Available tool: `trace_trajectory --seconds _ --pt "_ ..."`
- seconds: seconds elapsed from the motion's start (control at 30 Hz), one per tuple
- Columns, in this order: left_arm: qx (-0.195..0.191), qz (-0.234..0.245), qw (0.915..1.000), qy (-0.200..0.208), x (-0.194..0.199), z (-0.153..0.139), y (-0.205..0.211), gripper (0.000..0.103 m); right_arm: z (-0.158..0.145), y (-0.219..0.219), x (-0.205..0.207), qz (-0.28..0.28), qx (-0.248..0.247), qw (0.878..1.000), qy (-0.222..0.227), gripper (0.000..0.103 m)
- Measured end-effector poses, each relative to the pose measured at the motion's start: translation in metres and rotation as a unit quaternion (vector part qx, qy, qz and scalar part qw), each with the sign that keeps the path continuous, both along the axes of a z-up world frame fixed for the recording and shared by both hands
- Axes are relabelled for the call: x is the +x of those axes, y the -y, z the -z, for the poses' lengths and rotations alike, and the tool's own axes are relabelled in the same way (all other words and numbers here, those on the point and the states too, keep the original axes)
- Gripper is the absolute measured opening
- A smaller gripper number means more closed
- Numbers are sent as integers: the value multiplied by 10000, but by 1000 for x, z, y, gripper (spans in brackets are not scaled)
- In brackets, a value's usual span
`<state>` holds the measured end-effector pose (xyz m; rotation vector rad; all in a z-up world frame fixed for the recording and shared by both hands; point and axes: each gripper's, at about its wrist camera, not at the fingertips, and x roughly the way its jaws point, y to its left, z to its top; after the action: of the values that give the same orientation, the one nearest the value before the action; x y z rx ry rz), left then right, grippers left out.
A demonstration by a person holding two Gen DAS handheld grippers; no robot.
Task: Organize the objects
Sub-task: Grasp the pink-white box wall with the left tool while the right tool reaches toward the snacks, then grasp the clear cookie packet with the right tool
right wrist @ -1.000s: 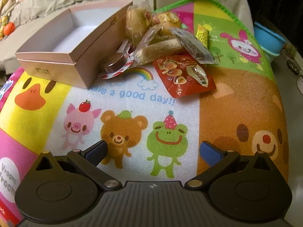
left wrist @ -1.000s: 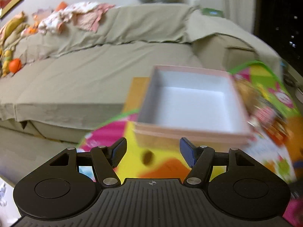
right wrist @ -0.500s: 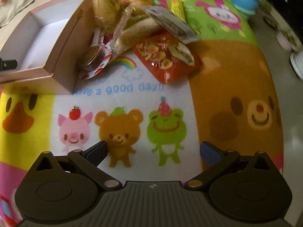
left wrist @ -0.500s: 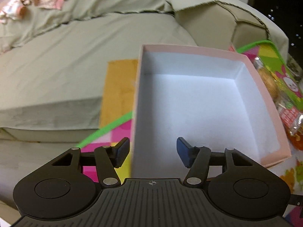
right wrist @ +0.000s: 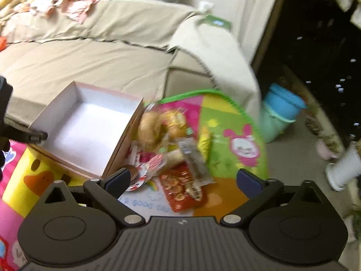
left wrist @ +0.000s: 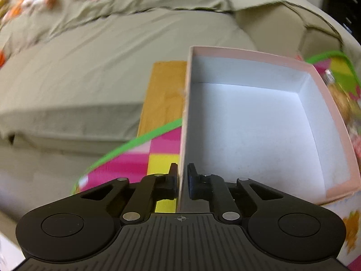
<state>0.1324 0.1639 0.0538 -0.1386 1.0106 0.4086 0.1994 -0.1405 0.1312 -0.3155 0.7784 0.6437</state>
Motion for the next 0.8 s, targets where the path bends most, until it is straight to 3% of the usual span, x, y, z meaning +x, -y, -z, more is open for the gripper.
trace_trajectory --seconds 0.17,0.33,0.47,0.53,0.67,0.8 --pt "297 109 9995 -56 0 -2 15 9 33 4 15 -469 -72 9985 -290 72" --pt "517 -38 9986 -57 1 -3 27 10 48 12 52 -662 111 9974 -257 64" --pt "621 -200 9978 -75 3 -2 32 10 71 1 93 -695 142 9967 -405 63" --pt "615 -234 9978 -75 3 -2 32 10 87 -9 115 -625 177 9957 -661 63" --pt "694 -221 9973 -78 3 -2 35 10 105 -13 139 -600 524 9861 -1459 40" --pt "771 -150 9969 -63 6 -1 36 10 93 -1 123 -745 607 9826 -1590 38"
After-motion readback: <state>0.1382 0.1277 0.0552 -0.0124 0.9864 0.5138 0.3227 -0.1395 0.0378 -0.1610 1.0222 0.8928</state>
